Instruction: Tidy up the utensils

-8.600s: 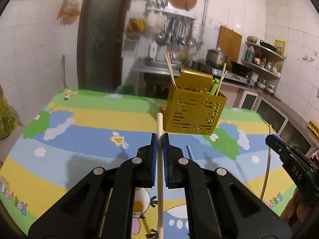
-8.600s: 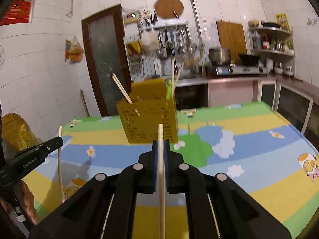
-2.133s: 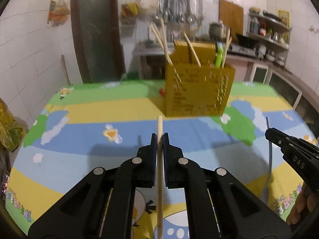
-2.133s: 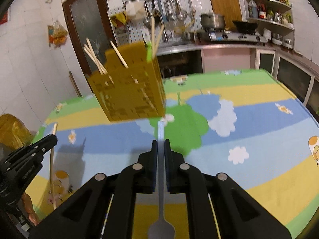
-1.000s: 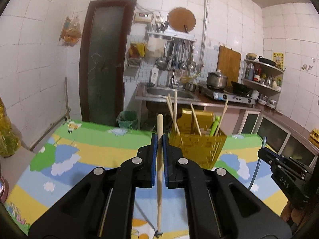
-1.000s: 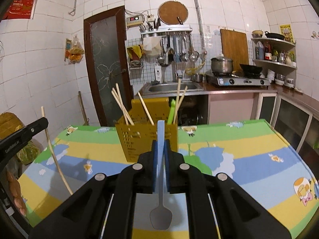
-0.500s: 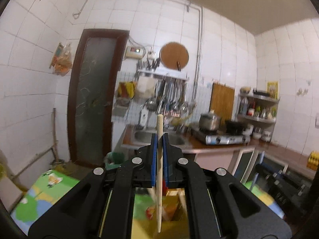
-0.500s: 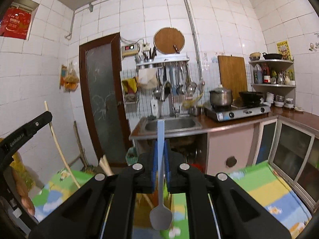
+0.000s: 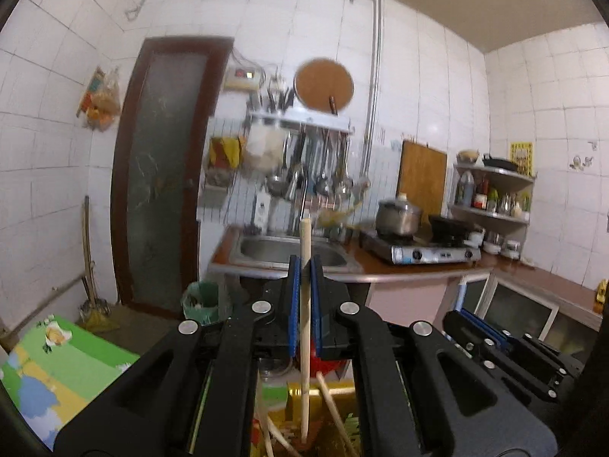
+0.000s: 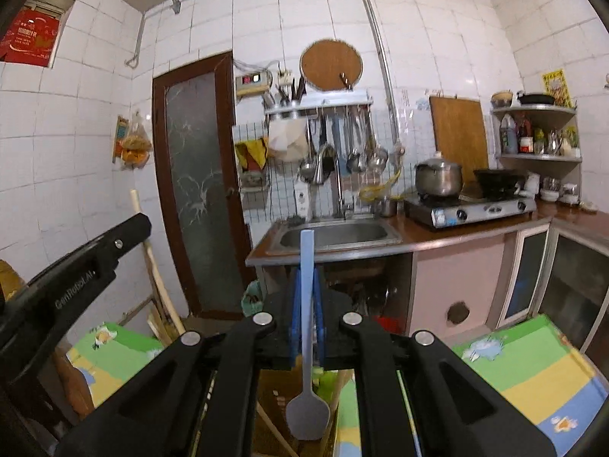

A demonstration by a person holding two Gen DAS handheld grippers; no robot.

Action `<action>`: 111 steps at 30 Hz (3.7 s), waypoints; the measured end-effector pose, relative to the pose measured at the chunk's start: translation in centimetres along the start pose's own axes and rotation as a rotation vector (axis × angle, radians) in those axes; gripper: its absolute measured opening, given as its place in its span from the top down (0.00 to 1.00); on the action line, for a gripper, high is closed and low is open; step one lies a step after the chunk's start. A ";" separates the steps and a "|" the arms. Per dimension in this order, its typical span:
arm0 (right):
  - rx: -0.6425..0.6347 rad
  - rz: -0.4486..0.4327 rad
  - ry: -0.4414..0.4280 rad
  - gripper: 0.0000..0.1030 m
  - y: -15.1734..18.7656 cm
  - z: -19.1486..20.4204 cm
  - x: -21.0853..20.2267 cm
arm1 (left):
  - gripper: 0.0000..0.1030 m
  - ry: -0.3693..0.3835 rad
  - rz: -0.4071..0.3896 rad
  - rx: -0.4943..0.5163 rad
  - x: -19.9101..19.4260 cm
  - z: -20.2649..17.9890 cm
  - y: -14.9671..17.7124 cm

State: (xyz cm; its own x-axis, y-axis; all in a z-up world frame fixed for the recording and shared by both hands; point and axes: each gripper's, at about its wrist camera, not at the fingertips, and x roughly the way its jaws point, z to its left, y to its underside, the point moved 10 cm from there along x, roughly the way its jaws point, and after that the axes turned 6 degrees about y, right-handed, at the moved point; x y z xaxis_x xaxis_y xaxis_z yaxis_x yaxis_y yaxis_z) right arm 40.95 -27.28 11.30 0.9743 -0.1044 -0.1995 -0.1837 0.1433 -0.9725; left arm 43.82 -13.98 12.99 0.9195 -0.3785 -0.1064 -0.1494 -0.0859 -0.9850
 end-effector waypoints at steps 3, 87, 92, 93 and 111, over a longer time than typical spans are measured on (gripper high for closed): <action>-0.008 0.058 -0.007 0.93 2.8 -0.1 1.5 | 0.96 -0.009 0.052 0.018 0.5 0.3 2.4; -0.077 0.044 0.128 0.05 19.6 -3.7 -28.0 | 0.05 -0.239 0.138 0.072 -33.4 5.5 18.9; -0.077 0.043 0.134 0.05 19.5 -3.9 -28.0 | 0.05 -0.230 0.135 0.071 -33.4 5.3 18.9; -0.077 0.043 0.136 0.04 19.5 -3.9 -28.0 | 0.05 -0.230 0.136 0.071 -33.4 5.2 18.9; -0.069 0.040 0.151 0.05 19.5 -4.4 -28.2 | 0.05 -0.230 0.134 0.072 -33.5 5.2 18.9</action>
State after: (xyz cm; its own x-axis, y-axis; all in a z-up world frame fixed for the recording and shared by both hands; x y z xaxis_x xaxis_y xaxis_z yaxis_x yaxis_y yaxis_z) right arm 9.27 -25.91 -2.53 0.9362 -0.2478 -0.2494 -0.2358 0.0835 -0.9682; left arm 12.08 1.91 -2.73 0.9528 -0.1622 -0.2565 -0.2568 0.0194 -0.9663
